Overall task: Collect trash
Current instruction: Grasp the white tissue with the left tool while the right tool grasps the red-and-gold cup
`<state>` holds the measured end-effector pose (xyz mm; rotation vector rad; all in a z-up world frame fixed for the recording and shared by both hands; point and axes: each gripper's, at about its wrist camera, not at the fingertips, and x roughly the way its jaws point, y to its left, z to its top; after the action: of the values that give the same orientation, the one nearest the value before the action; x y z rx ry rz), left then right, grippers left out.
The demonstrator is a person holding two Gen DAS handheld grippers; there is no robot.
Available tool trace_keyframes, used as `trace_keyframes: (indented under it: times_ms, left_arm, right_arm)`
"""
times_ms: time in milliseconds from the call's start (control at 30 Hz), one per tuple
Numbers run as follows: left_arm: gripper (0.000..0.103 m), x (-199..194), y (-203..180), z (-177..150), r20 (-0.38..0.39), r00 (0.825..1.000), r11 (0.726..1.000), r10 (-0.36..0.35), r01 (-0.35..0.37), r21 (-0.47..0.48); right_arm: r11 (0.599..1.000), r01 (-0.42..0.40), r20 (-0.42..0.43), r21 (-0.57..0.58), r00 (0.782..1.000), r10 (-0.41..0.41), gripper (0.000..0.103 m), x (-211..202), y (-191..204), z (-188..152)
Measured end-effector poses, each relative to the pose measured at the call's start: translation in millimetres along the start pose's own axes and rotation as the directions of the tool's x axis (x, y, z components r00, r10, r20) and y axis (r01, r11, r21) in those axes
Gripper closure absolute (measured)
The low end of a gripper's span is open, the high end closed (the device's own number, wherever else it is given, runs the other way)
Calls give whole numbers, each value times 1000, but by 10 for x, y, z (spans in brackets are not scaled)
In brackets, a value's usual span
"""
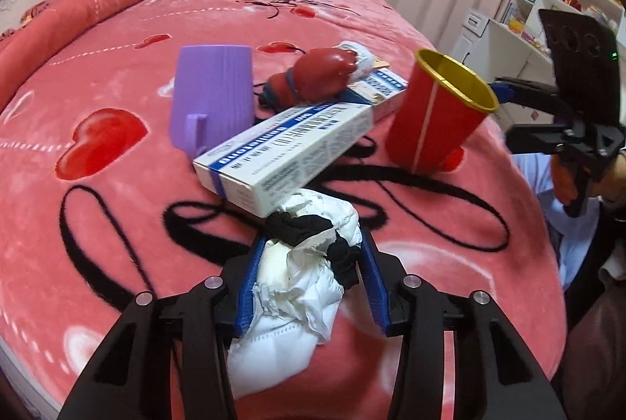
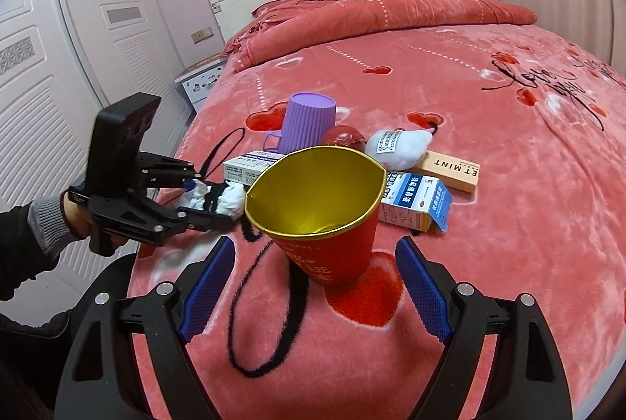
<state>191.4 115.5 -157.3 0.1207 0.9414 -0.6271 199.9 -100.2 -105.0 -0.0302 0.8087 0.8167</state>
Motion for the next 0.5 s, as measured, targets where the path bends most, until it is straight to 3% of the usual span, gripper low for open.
trace_keyframes:
  times_ms: [367,500]
  left_arm:
    - [56,-142,-163,48,14,998,998,-65,65,-13]
    - [56,-107,-173,115,14,997,997,-71,71,-11]
  right_arm:
    - [1000,-1,-1,-26,1000,1,20,256,-70,79]
    - [999,6,8,-44,1000,-6,15,342,-84,111]
